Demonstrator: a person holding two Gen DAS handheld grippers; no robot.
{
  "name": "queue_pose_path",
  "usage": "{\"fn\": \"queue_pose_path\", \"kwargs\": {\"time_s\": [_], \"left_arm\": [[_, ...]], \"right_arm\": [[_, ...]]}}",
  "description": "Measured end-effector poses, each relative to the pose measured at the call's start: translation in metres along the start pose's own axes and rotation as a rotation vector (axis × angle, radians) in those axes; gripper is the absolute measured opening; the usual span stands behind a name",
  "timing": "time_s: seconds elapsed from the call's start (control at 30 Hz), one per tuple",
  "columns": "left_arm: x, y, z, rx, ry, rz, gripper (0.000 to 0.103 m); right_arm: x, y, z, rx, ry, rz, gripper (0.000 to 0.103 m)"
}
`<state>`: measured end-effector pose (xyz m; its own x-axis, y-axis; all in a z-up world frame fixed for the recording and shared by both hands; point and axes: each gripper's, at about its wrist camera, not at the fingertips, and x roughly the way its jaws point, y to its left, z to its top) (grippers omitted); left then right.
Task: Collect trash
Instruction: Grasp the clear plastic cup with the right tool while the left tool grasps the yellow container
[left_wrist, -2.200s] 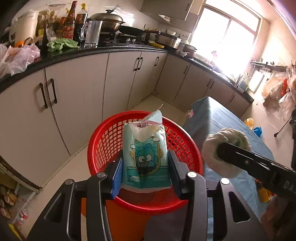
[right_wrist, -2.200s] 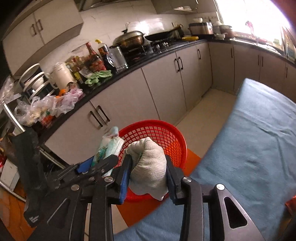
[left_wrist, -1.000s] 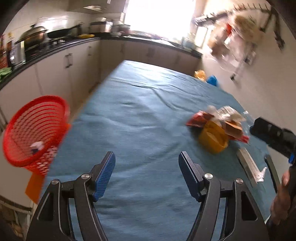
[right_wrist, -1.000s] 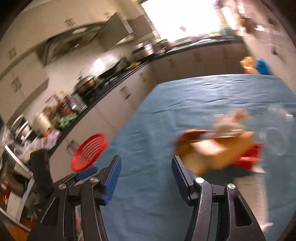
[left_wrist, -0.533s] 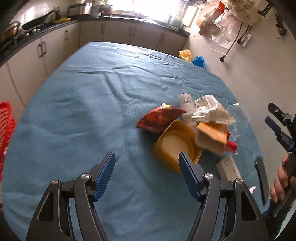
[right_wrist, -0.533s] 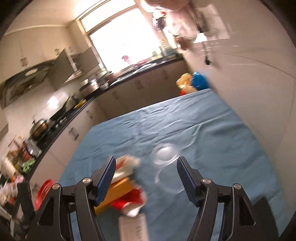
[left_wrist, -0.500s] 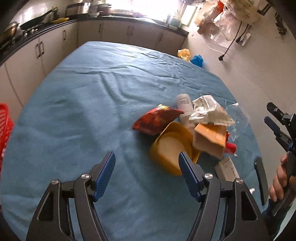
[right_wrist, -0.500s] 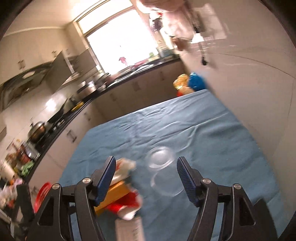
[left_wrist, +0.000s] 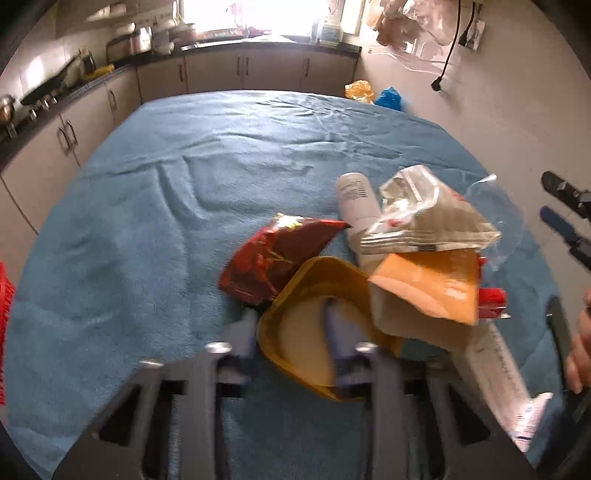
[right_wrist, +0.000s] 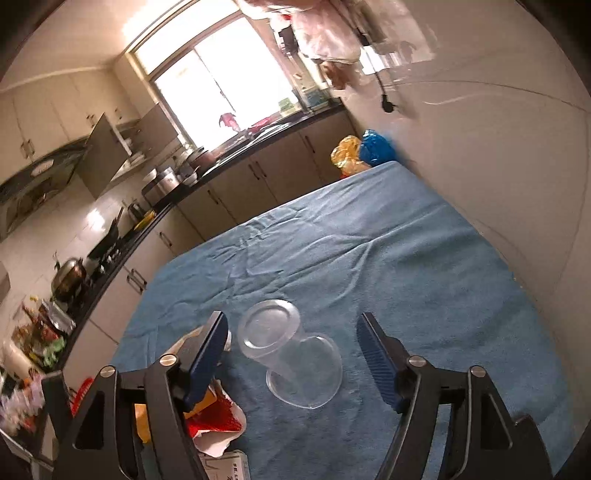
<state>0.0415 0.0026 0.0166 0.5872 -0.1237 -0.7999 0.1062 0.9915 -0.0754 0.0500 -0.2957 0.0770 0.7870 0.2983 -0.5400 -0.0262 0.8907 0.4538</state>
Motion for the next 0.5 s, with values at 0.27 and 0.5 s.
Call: {"fn": "queue_pose_path", "kwargs": {"time_s": [0.27, 0.5], "left_arm": [[-0.015, 0.015, -0.005, -0.015, -0.071, -0.015, 0.011], [-0.030, 0.027, -0.008, -0.043, -0.147, -0.015, 0.008]], "right_arm": [[0.021, 0.032, -0.016, -0.216, 0.039, -0.065, 0.079], [0.040, 0.037, -0.027, -0.290, 0.063, -0.152, 0.052]]}}
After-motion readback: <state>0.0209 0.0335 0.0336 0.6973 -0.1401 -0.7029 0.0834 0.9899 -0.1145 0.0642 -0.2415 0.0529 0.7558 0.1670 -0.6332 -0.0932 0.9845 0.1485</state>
